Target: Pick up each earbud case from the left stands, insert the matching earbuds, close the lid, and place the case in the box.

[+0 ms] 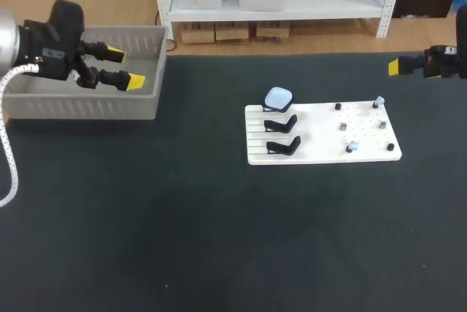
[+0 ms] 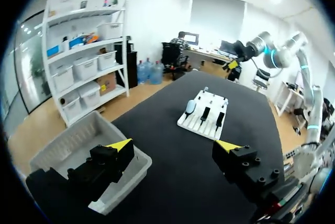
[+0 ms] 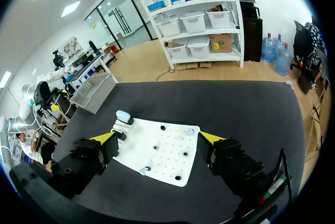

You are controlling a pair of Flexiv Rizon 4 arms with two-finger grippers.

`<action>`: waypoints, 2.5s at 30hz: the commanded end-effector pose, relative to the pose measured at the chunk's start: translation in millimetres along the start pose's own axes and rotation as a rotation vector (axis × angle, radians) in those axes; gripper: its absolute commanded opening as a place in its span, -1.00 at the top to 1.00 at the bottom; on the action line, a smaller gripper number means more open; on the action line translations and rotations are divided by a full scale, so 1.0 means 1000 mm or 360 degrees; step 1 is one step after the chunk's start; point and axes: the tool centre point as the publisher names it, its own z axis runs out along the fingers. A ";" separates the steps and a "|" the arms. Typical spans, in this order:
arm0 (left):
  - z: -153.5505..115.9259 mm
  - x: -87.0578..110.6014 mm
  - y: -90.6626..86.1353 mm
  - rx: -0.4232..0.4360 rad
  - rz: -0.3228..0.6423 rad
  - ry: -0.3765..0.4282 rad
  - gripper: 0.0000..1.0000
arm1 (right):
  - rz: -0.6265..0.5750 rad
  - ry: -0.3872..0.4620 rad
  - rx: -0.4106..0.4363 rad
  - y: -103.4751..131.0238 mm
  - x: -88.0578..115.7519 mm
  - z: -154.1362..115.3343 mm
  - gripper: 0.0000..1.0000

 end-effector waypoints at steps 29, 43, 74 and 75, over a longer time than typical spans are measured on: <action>0.047 -0.010 0.017 0.0433 0.0222 0.0098 -1.00 | 0.0000 0.0001 0.0001 0.000 0.000 0.000 -1.00; 0.089 -0.036 0.017 0.0545 0.0611 0.0018 -1.00 | 0.0000 0.0001 0.0001 0.000 0.000 0.000 -1.00; 0.138 -0.029 -0.001 0.0764 0.0537 -0.0097 -1.00 | 0.0000 0.0001 0.0001 0.000 0.000 0.000 -1.00; 0.138 -0.029 -0.001 0.0764 0.0537 -0.0097 -1.00 | 0.0000 0.0001 0.0001 0.000 0.000 0.000 -1.00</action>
